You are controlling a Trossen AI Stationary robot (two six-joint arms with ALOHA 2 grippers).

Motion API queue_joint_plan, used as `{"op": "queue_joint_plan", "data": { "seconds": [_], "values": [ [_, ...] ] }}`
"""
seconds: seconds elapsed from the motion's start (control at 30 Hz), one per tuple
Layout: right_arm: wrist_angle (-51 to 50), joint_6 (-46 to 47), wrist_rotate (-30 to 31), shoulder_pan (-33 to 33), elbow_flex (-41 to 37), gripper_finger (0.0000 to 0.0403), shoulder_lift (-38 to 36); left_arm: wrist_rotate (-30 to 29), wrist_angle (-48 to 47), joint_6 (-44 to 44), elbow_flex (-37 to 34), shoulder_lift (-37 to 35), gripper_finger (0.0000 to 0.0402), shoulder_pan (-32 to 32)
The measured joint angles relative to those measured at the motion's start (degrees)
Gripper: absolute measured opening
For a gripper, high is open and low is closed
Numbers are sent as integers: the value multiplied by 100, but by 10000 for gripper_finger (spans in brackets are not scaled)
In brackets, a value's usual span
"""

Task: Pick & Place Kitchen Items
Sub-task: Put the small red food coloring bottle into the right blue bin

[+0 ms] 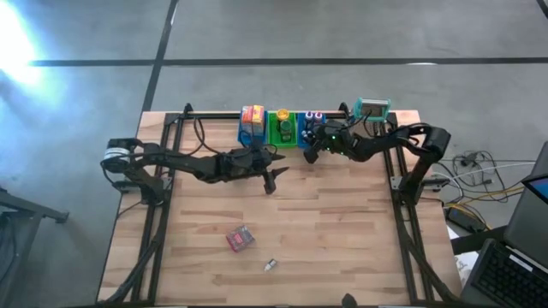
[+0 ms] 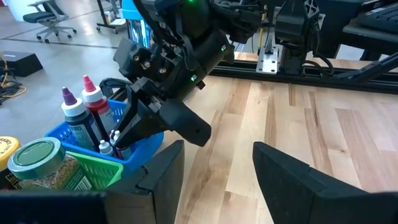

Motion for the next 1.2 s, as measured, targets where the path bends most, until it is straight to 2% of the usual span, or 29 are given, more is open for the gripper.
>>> {"op": "queue_joint_plan", "data": {
  "seconds": [0.6, 1.0, 1.2],
  "values": [
    [-62, -22, 2, -42, 0, 59, -2, 0, 1, 0, 0, 2, 197, 0],
    [-66, -3, 5, -42, 0, 107, -4, 0, 1, -2, 0, 0, 197, 0],
    [-66, -12, 2, -42, 0, 102, -4, 0, 1, -2, -2, 2, 197, -2]
  ]
}}
